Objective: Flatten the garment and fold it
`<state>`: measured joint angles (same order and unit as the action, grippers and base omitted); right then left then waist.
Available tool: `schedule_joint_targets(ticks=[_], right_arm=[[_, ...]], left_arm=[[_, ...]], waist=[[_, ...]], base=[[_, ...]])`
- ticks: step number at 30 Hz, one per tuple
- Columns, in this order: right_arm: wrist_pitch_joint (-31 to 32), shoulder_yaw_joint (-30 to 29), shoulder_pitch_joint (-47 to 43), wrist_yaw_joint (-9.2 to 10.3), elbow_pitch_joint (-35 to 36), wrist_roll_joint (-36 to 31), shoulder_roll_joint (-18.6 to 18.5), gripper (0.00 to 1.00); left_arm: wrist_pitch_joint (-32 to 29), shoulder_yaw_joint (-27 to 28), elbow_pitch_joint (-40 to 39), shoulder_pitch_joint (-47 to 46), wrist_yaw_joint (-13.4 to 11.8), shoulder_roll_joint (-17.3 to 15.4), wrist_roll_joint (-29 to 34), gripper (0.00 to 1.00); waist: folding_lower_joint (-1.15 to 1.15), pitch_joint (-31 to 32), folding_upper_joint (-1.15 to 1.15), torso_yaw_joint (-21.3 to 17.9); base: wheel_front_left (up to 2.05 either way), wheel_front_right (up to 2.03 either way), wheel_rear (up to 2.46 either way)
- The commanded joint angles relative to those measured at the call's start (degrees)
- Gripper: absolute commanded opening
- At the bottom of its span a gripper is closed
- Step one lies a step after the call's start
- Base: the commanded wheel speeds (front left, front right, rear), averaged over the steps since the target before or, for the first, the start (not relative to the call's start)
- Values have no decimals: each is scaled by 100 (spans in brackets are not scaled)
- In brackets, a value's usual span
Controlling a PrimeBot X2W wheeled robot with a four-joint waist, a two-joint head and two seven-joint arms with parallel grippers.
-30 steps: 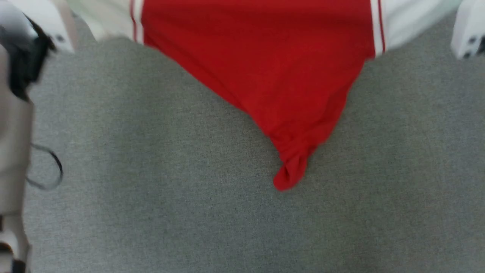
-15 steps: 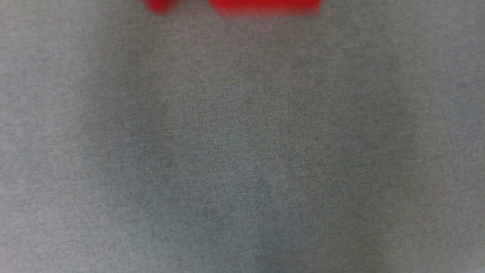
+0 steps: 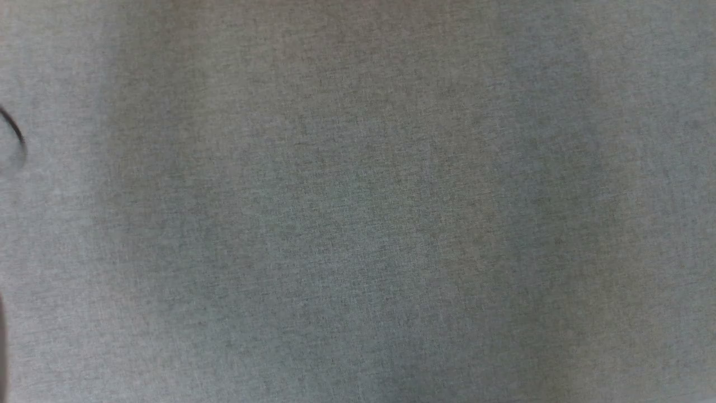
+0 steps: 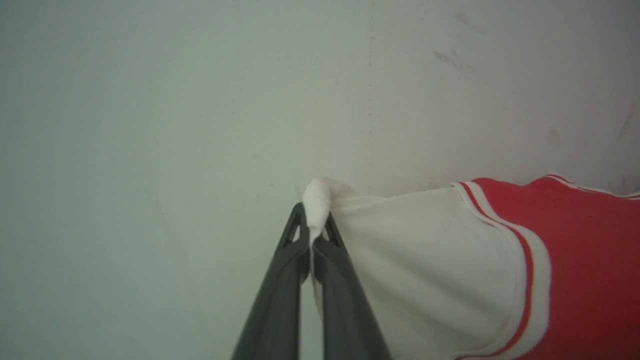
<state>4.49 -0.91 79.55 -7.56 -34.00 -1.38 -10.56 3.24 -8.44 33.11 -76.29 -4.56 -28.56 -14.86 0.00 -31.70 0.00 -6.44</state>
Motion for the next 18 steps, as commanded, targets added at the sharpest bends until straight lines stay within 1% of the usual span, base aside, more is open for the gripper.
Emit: schedule_joint_targets(ticks=[1, 4, 5, 7, 10, 14, 18], right_arm=[[-57, 198, -349, 8, -73, 223, -28, 0], [-109, 633, -1044, 8, -65, 721, -111, 0], [-110, 767, -1311, 8, -19, 904, -142, 0], [-69, 987, -1848, 8, 179, 1281, -219, 0], [68, 1172, -2715, 8, 640, 1719, -390, 0], [334, 1106, -3903, 8, 1415, 2053, -572, 0], [632, 725, -5101, 8, 2191, 2069, -525, 0]], left_arm=[[-45, -8, 76, 370, 58, -8, -93, 0], [-130, 38, 83, 1083, 122, 86, -328, 0], [-149, 89, 40, 1353, 106, 146, -438, 0], [-208, 129, -154, 1934, 110, 210, -591, 0], [-362, 137, -597, 2927, 83, 271, -762, 0], [-644, 219, -1433, 4373, -38, 424, -1102, 0], [-932, 290, -2258, 5751, -253, 615, -1414, 0]], waist=[[0, 78, 0, 18], [0, 283, 0, 57], [0, 391, 0, 76], [0, 595, 0, 100], [0, 950, 0, 142], [0, 1394, 0, 197], [0, 1775, 0, 288]], base=[[0, 0, 0], [0, 0, 0], [0, 0, 0], [0, 0, 0], [0, 0, 0], [0, 0, 0], [0, 0, 0]])
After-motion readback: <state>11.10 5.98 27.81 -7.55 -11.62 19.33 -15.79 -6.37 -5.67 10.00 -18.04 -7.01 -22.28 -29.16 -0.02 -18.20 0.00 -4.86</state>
